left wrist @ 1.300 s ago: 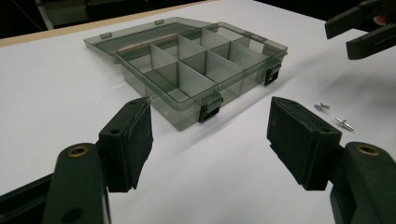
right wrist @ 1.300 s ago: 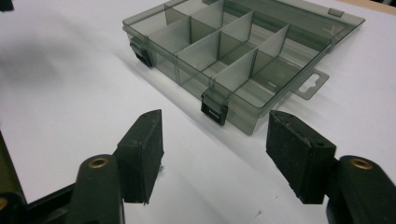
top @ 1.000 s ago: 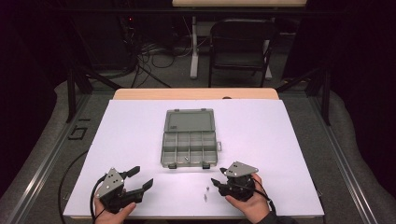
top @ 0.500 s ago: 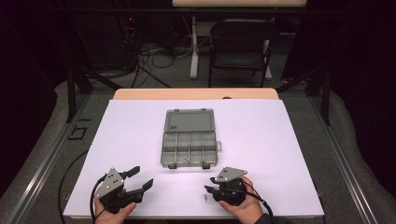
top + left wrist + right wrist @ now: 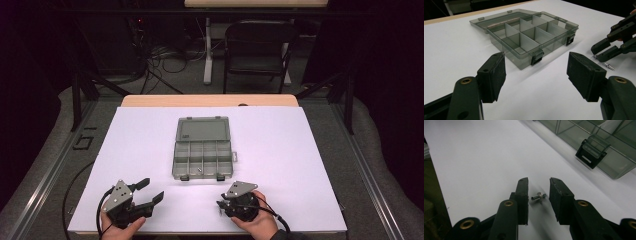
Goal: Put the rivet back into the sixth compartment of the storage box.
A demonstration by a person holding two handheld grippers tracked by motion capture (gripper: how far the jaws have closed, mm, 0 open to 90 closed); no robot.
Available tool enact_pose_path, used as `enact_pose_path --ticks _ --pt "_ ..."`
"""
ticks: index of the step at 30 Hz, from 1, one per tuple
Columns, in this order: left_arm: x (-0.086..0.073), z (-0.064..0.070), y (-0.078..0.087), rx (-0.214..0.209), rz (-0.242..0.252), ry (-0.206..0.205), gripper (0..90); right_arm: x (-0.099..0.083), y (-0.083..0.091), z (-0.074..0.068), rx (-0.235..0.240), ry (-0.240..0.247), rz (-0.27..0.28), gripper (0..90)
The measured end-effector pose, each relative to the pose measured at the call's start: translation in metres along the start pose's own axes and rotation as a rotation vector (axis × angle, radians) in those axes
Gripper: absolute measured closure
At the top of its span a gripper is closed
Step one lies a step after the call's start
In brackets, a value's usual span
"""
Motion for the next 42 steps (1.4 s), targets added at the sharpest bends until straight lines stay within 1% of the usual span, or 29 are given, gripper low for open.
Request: enact_pose_path --ticks 2,3,5,10,14,21,23,25,30,33,34,36,39,42 --pt "0.0 0.0 0.0 0.0 -0.002 0.001 31.6 -0.001 0.0 0.0 -0.004 0.005 -0.005 71.1" --pt "0.0 0.0 0.0 0.001 0.002 0.002 31.6 -0.001 -0.001 0.0 -0.008 0.003 0.002 72.3" --pt "0.0 0.0 0.0 0.001 0.004 0.002 31.6 -0.002 -0.001 -0.001 0.001 0.005 -0.008 74.5" --pt "0.0 0.0 -0.001 0.001 0.004 0.004 31.6 -0.002 -0.001 -0.002 0.01 0.011 -0.005 79.3" --pt "0.0 0.0 0.0 -0.001 -0.001 0.0 31.6 -0.002 -0.001 -0.002 0.012 -0.005 -0.008 80.1" --pt "0.0 0.0 0.0 0.0 -0.001 -0.001 31.6 -0.001 -0.001 -0.002 0.019 -0.006 -0.008 80.7" --pt "0.0 0.0 0.0 0.0 -0.001 0.0 31.6 0.0 -0.002 -0.002 0.017 -0.007 0.004 80.8" --pt "0.0 0.0 0.0 0.001 0.0 0.0 31.6 0.0 0.0 -0.002 0.021 -0.007 -0.001 80.9" --pt "0.0 0.0 0.0 0.002 0.0 0.001 31.7 0.006 0.004 0.0 0.021 -0.018 0.022 80.9" --pt "0.0 0.0 0.0 0.001 -0.001 0.0 31.7 0.009 0.006 0.001 0.014 -0.014 0.036 80.9" --pt "0.0 0.0 0.0 0.0 0.003 0.001 31.6 0.011 0.007 0.001 0.018 -0.013 0.041 80.9" --pt "0.0 0.0 0.0 0.001 0.004 0.002 31.6 0.015 0.009 0.002 0.016 -0.012 0.048 80.9" --pt "0.0 0.0 0.0 0.0 0.0 -0.001 31.6 0.024 0.013 0.007 0.004 -0.006 0.082 80.9" --pt "0.0 0.0 0.0 0.0 0.002 -0.002 31.6 0.031 0.018 0.01 -0.003 -0.018 0.095 80.9"
Point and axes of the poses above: each handheld gripper's, and its own axes: y roughly backward along the jaws, x roughly out of its top, z roughly to its right, the point moved 9 cm from there along -y, roughly forward along the jaws, and after that the axes turned 13 degrees about z, right-handed, at the moved point
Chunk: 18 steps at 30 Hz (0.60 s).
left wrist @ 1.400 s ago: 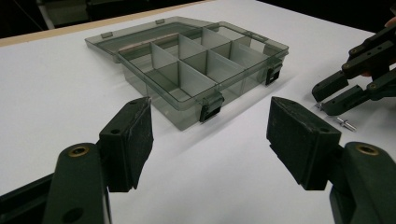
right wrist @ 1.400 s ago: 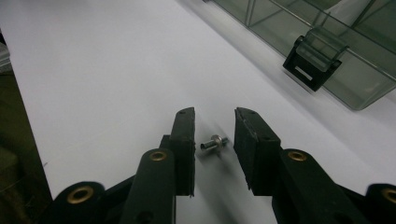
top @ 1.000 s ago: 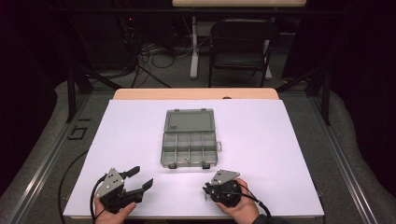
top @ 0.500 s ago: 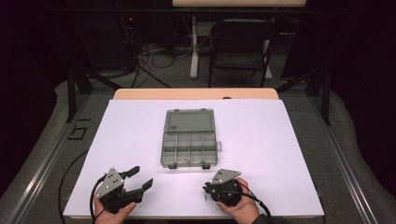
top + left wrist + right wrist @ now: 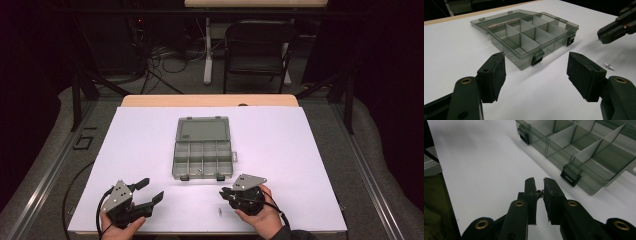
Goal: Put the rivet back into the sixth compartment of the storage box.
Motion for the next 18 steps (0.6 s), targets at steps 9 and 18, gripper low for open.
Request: enact_pose_path --ticks 9,18 --pt "0.0 0.0 0.0 0.002 0.002 0.002 31.6 0.019 0.005 0.008 -0.015 -0.003 0.043 81.1" --pt "0.0 0.0 0.0 0.002 0.003 0.002 31.6 0.034 0.006 0.013 -0.021 0.005 0.059 81.1"
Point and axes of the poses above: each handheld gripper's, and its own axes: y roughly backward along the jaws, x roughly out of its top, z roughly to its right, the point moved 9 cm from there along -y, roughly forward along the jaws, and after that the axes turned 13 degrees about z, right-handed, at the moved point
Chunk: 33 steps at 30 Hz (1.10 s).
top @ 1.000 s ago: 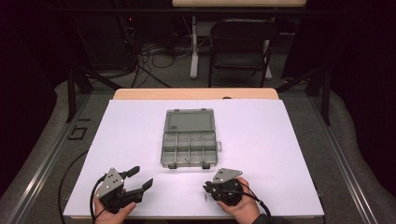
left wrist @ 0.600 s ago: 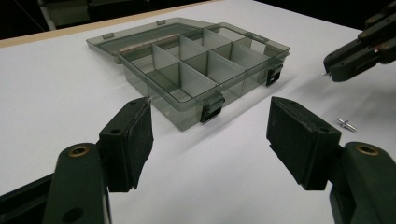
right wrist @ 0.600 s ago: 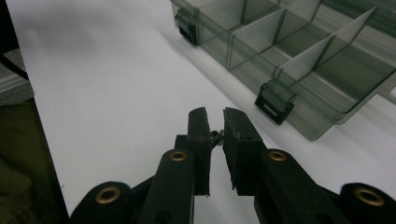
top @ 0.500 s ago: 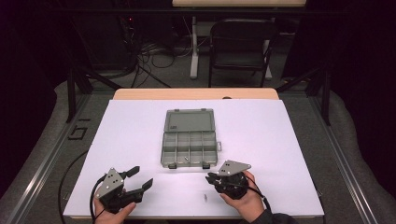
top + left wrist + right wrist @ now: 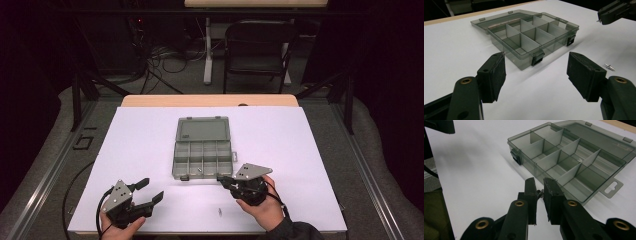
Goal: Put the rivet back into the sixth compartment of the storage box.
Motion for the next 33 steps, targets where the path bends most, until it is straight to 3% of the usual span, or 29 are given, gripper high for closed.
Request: enact_pose_path --ticks 16,33 --pt "0.001 -0.002 0.0 0.015 0.018 -0.001 27.6 0.03 -0.016 0.007 -0.006 0.04 0.004 81.1" --pt "0.001 -0.003 0.0 0.017 0.01 0.004 27.0 0.056 -0.047 0.011 -0.001 0.026 0.023 81.2"
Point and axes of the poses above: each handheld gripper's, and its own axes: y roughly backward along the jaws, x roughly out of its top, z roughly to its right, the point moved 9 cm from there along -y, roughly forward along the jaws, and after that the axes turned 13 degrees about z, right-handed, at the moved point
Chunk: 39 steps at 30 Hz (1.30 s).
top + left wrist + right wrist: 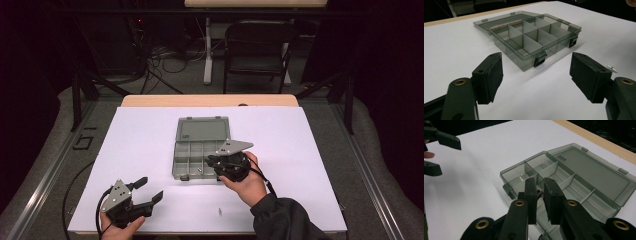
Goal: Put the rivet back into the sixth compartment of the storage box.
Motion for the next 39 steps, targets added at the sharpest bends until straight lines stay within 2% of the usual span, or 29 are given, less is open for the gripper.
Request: enact_pose_path --ticks 8,17,30,39 --pt "0.0 -0.001 0.0 0.003 0.007 0.003 27.0 0.008 -0.015 0.003 -0.007 0.006 -0.004 81.2" --pt "0.0 -0.001 0.0 0.003 0.007 0.003 27.0 0.006 -0.024 0.009 -0.021 -0.005 -0.01 81.2" --pt "0.0 -0.001 0.0 0.002 0.007 0.004 27.0 -0.007 -0.043 0.016 -0.032 -0.028 -0.038 81.2" --pt "0.0 -0.001 0.0 0.0 0.005 0.005 27.1 -0.021 -0.057 0.013 -0.024 -0.017 -0.09 81.2"
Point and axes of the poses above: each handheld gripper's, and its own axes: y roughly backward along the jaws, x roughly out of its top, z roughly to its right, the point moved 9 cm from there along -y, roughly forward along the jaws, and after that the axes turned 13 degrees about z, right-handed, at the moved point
